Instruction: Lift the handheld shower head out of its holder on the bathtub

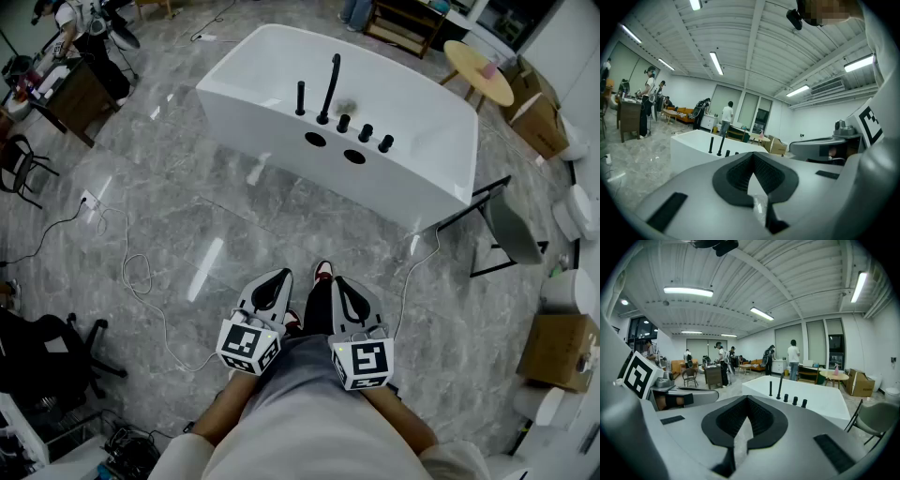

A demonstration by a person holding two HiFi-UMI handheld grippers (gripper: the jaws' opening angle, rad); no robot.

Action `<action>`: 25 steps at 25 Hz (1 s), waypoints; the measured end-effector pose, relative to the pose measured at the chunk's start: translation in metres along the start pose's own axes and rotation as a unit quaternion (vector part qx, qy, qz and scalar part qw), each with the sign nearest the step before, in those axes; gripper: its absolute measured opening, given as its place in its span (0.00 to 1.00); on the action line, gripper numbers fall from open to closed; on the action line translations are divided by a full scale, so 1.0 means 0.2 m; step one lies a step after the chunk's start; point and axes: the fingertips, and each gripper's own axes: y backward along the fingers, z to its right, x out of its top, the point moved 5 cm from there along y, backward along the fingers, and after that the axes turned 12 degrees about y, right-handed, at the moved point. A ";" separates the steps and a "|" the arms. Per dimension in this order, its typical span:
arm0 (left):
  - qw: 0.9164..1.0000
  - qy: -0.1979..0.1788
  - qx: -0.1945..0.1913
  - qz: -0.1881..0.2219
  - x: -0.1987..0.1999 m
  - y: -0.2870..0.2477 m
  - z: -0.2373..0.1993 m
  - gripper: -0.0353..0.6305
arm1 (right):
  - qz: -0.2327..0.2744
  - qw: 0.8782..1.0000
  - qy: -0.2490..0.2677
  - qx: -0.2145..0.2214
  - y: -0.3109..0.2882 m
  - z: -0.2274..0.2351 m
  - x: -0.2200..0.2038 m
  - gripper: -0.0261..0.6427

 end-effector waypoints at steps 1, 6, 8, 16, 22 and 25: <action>1.000 0.001 0.001 0.002 0.01 0.00 0.00 0.06 | 0.002 1.000 -0.001 0.003 -0.01 0.01 0.01 0.07; 1.000 0.011 -0.001 0.003 0.05 -0.03 -0.01 0.06 | 0.004 1.000 -0.003 0.012 -0.06 0.05 0.04 0.07; 1.000 0.017 -0.001 0.004 0.06 -0.04 -0.01 0.06 | 0.004 1.000 -0.002 0.021 -0.09 0.05 0.05 0.07; 0.999 0.041 0.019 0.012 0.15 -0.19 -0.09 0.06 | 0.015 0.998 -0.022 0.051 -0.24 0.17 0.14 0.07; 0.998 0.054 0.025 0.005 0.25 -0.41 -0.17 0.06 | 0.011 0.997 -0.032 0.063 -0.43 0.31 0.19 0.07; 0.998 0.056 0.030 0.010 0.30 -0.53 -0.20 0.06 | 0.005 0.997 -0.040 0.069 -0.51 0.42 0.18 0.07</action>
